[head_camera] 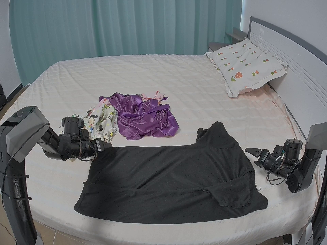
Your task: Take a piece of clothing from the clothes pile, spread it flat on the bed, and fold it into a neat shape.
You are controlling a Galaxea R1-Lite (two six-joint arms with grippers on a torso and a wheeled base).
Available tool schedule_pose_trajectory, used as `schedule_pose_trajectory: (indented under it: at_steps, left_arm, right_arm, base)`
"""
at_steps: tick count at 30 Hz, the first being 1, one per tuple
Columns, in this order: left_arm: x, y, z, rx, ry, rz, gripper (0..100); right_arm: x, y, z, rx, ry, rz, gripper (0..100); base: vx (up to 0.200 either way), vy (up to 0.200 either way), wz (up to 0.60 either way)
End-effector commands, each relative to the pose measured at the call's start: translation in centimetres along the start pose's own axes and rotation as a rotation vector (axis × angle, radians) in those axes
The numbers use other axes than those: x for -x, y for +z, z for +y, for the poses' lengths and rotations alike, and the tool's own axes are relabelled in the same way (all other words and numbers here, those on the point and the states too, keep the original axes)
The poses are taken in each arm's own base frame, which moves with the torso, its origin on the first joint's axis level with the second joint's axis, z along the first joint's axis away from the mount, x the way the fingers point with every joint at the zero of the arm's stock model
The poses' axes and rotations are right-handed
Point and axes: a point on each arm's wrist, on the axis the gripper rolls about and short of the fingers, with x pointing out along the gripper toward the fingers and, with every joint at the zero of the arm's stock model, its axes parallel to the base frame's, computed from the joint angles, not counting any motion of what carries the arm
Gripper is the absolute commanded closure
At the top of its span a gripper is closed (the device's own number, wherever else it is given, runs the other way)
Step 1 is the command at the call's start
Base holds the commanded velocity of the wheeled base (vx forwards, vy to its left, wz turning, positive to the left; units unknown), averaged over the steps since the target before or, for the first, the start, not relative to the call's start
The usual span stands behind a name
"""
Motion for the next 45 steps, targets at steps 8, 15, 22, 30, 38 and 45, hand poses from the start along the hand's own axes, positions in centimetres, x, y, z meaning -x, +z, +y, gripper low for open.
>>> schedule_pose_trajectory:
  at_steps: [8, 15, 22, 30, 38, 45]
  left_arm:
    - [-0.1, -0.1, 0.5, 0.024, 0.009, -0.002, 100]
    - [0.4, 1.3, -0.3, 0.144, 0.018, -0.140, 100]
    - [1.7, 1.4, -1.3, 0.177, 0.037, -0.177, 100]
    - [2.3, 1.1, -1.5, 0.178, 0.041, -0.172, 100]
    - [2.4, 0.9, -1.4, 0.182, 0.045, -0.164, 100]
    - [2.7, 0.7, -1.4, 0.183, 0.048, -0.159, 100]
  right_arm:
    - [0.0, 0.2, 0.2, 0.005, 0.007, -0.007, 0]
    - [-1.5, 0.3, 1.9, 0.047, 0.059, -0.001, 0]
    - [-6.3, 3.0, 3.9, 0.083, 0.063, 0.034, 0]
    - [-11.0, 3.0, 4.0, 0.102, 0.026, 0.093, 0]
    - [-13.3, 3.4, 4.2, 0.154, 0.032, 0.104, 0]
    - [-14.0, 4.2, 4.0, 0.202, 0.010, 0.092, 0]
  base:
    - [0.000, 0.000, 0.00]
    - [0.000, 0.000, 0.00]
    - [0.000, 0.000, 0.00]
    - [0.000, 0.000, 0.00]
    - [0.000, 0.000, 0.00]
    - [0.000, 0.000, 0.00]
